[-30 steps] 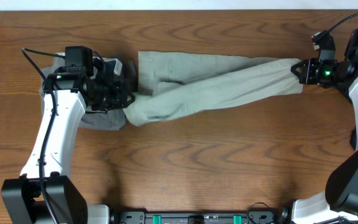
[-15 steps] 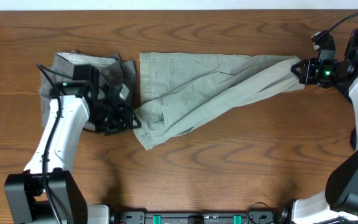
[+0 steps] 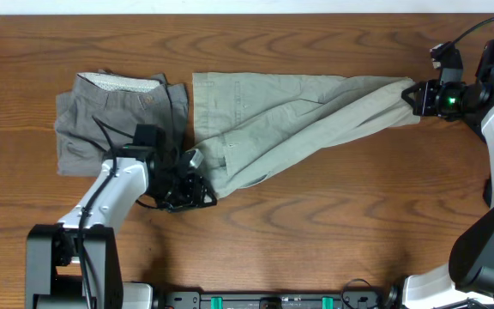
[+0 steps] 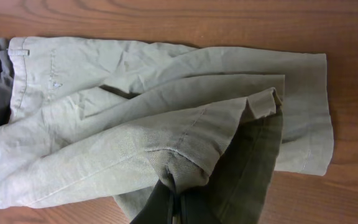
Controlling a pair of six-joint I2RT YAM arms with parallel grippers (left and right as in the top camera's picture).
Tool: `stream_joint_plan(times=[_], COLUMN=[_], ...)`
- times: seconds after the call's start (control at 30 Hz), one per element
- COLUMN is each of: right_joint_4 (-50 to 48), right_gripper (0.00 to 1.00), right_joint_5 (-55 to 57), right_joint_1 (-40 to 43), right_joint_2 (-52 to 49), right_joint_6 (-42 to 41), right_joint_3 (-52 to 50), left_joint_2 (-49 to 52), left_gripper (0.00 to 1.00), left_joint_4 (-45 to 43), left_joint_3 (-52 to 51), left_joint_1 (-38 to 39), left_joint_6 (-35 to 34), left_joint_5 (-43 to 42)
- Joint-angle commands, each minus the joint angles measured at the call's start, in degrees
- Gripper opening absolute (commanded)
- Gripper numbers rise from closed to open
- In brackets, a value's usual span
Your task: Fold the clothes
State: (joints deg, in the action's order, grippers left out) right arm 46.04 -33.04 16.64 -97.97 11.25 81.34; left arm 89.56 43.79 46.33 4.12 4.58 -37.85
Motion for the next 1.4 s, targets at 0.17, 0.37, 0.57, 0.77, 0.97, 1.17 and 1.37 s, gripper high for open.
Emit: stream_joint_plan(times=[0.17,0.37,0.57,0.77,0.97,1.17,1.37], right_joint_4=[-0.1,-0.2,-0.3,-0.4,-0.4,-0.4,-0.4], right_gripper=[0.01,0.01,0.01,0.01,0.01,0.01,0.01], right_joint_5=[-0.9,-0.9,-0.9,-0.9,-0.9,-0.9,-1.1], right_joint_1=[-0.2,-0.2,-0.2,-0.2,-0.2,-0.2,-0.2], right_joint_2=[0.6,0.6,0.6,0.6,0.6,0.6,0.6], right_joint_6=[1.0,1.0,1.0,1.0,1.0,1.0,1.0], right_joint_3=[0.3,0.3,0.3,0.3,0.3,0.3,0.3], left_joint_2=[-0.1,-0.1,-0.1,-0.1,-0.1,-0.3,-4.7], left_gripper=[0.52,0.52,0.52,0.42,0.19,0.06,0.06], left_joint_4=[-0.1,-1.8,-5.9,-7.8,-8.8,-7.8,2.2], left_joint_3=[-0.6,-1.2,-4.2,-4.7,-4.7,-4.1,1.7], left_joint_1=[0.9,1.3,3.8,5.9,5.9,5.9,4.2], left_joint_6=[0.0,-0.4,3.8,4.8,4.9,4.4,3.0], left_joint_5=[8.0,10.9,5.2,3.8,4.0,4.0,5.7])
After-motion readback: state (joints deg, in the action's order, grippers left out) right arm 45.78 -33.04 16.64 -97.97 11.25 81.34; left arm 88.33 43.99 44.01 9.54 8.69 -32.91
